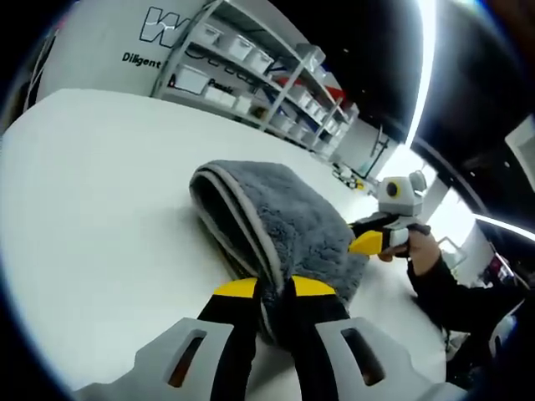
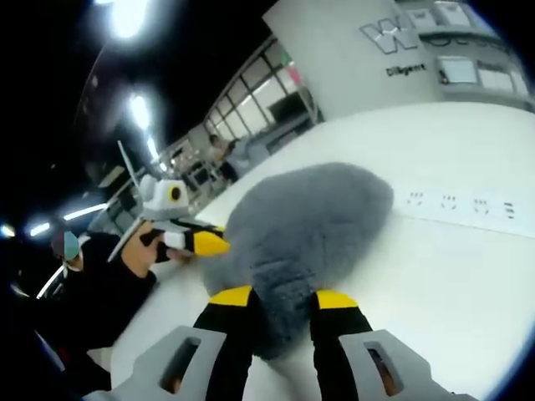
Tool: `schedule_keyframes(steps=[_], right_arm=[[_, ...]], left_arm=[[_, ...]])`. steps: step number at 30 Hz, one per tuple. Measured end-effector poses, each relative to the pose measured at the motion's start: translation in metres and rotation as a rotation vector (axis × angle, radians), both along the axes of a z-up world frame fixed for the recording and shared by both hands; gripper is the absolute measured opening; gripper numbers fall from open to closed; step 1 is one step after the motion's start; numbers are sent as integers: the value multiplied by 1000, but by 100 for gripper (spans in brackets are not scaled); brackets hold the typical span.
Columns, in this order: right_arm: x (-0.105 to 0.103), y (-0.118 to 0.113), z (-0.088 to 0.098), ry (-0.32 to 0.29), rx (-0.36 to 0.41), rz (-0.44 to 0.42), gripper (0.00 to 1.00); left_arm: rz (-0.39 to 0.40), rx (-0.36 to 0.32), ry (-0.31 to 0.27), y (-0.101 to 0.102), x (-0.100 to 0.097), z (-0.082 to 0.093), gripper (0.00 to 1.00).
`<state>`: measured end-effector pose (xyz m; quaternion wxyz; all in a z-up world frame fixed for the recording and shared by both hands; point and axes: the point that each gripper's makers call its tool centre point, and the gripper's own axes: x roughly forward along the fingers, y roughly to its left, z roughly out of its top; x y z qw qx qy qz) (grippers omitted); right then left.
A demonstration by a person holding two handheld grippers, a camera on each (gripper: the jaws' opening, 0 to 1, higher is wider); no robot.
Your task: Open the folded towel by lifting each exposed corner and separating the folded layers until the towel lies flat within the target outline without major curled edges
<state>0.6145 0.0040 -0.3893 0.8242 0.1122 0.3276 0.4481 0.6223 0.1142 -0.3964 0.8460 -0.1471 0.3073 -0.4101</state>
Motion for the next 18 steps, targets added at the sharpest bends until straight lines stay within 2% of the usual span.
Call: schedule_keyframes(steps=[6,10,12,18], right_arm=[[0,0,0,-12,-6,6,20],[-1,0,-1,-11,-8,4,20],[-1,0,-1,-13,-10,5,20],[2,0,0,-10,-7,5,20]], left_arm=[[-3,3,-2,-1,-4,0,11],[-9,23,-26,-1,-7,2,12],[-10,-3,-3,-2,-9,4,10],[-10,-3,-2,-4,-14,2,10]])
